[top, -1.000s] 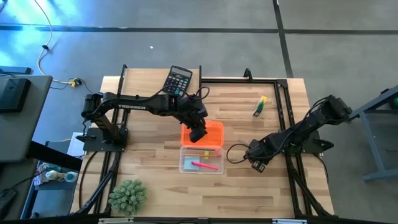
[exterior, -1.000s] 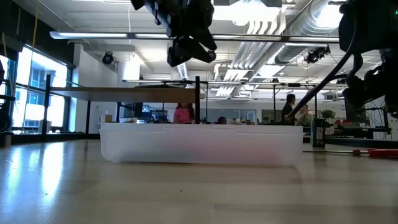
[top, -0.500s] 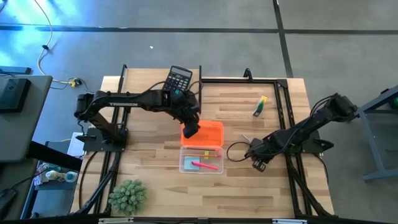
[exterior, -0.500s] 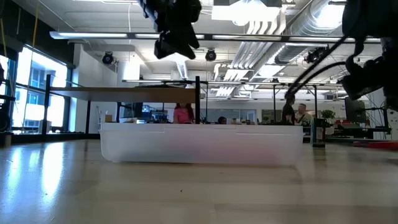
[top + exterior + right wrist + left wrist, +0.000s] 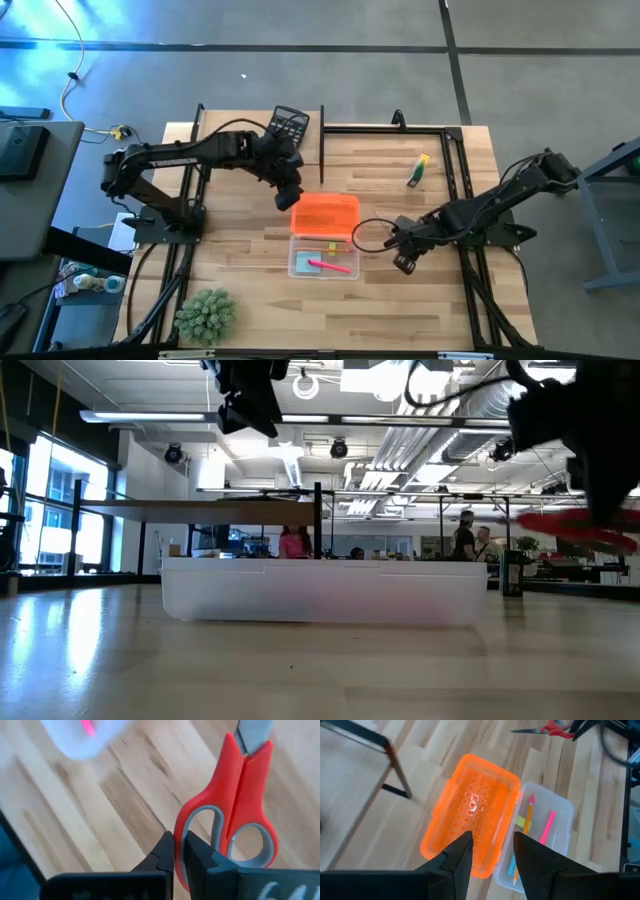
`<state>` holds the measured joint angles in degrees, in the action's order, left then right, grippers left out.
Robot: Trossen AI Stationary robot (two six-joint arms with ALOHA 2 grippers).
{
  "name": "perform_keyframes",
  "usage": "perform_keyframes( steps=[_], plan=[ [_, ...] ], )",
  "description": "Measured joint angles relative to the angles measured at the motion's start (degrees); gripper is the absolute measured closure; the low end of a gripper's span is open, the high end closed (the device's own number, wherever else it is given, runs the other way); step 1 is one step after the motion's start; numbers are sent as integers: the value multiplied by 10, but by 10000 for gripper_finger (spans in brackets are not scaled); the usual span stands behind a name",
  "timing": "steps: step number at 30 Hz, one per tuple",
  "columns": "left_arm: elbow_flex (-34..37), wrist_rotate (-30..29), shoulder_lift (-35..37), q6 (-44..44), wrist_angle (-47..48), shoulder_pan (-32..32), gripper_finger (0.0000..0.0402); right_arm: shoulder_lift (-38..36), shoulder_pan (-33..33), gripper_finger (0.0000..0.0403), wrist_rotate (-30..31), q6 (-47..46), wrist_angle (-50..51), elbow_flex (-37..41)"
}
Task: Pack school essentials
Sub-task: Put the red scissors into the school supply box
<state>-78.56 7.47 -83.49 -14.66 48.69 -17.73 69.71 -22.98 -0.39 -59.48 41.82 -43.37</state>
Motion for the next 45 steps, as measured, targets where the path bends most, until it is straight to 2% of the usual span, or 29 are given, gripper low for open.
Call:
perform_keyframes(
  steps=[8, 12, 16, 20, 28, 34, 45],
  plan=[
    [10, 0, 14, 9, 18, 2, 271, 0, 51, 397, 43, 62, 2, -50],
    [72, 0, 17, -2, -7, 10, 271, 0, 83, 398, 45, 92, -1, -72],
    [136, 13, 23, -25, -71, 14, 279, 1, 103, 397, 58, 116, -1, -105],
    [170, 13, 32, -26, -110, 13, 295, 19, 119, 397, 63, 136, 0, -151],
    [201, 4, 47, -9, -94, 4, 324, 95, 131, 397, 61, 182, 0, -245],
    [202, 4, 64, -8, -87, -19, 327, 164, 110, 396, 10, 227, -2, -292],
    [202, -3, 75, 21, -90, -56, 328, 313, 81, 396, -41, 349, -1, -392]
  ],
)
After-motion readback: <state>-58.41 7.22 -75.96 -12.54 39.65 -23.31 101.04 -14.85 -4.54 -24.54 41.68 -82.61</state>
